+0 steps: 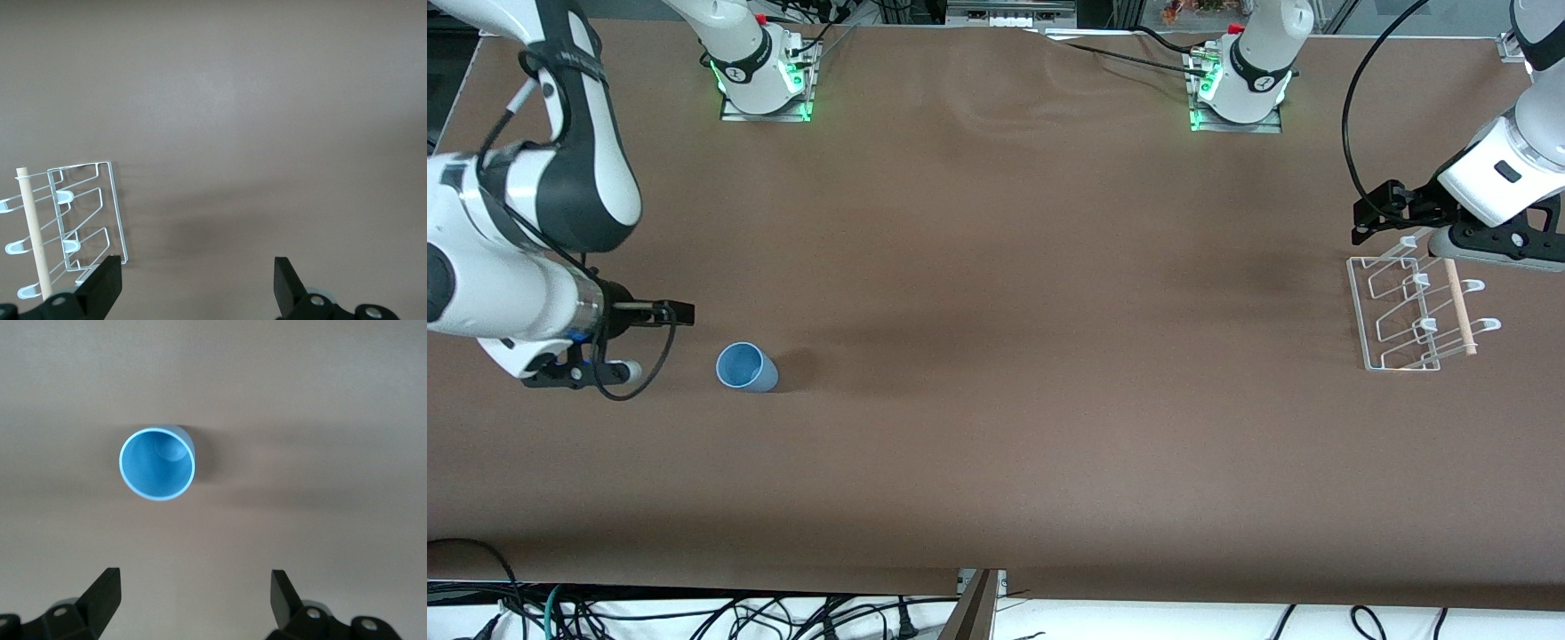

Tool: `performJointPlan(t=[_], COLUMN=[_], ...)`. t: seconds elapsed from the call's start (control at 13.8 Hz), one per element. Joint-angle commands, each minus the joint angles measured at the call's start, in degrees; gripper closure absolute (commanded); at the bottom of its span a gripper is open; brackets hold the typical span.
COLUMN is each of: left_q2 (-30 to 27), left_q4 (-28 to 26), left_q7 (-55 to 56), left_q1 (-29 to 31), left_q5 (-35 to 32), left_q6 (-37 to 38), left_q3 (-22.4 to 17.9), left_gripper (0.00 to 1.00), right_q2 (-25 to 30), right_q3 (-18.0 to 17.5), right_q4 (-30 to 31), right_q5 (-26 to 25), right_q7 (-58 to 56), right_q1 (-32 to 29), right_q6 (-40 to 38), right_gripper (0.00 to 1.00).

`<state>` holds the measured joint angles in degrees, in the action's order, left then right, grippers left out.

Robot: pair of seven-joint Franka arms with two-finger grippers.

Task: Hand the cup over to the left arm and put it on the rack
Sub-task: 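Close the right gripper on the blue cup's rim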

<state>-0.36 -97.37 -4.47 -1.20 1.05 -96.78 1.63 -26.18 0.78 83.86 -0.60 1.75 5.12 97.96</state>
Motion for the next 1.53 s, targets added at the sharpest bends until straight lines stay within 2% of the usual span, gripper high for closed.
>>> performJointPlan(t=[0.0, 0.36, 0.73, 1.24, 1.31, 1.45], left_q2=[-1.1, -1.1, -1.1, -1.0, -1.1, -1.0], left_q4=[-0.9, -0.9, -1.0, -1.0, -1.0, -1.0], left_q7=[-0.4, -0.4, -0.3, -0.3, -0.4, -0.3], left_q1=[0.7, 0.7, 0.7, 0.9, 0.9, 0.9], left_q5=[-0.3, -0.3, -0.3, -0.3, -0.3, -0.3], left_q6=[-0.4, -0.4, -0.3, -0.3, -0.3, -0.3], left_q3=[0.6, 0.6, 0.6, 0.6, 0.6, 0.6], left_gripper=[0.00, 0.00, 0.00, 0.00, 0.00, 0.00], right_q2=[-3.1, -5.0, -8.6, -8.8, -8.8, -8.8], right_q3=[-0.4, -0.4, -0.5, -0.7, -0.7, -0.8], right_q4=[-1.0, 3.1, 4.2, 8.1, 8.1, 8.1], right_q5=[-0.3, -0.2, 0.2, 0.2, 0.4, 0.5], right_q7=[0.0, -0.7, -0.7, -0.7, -0.7, -0.6], right_q1=[0.0, -0.3, -0.2, -0.2, -0.2, -0.2], right_q6=[3.0, 10.8, 16.1, 21.7, 21.7, 21.4], right_gripper=[0.01, 0.00, 0.00, 0.01, 0.12, 0.62])
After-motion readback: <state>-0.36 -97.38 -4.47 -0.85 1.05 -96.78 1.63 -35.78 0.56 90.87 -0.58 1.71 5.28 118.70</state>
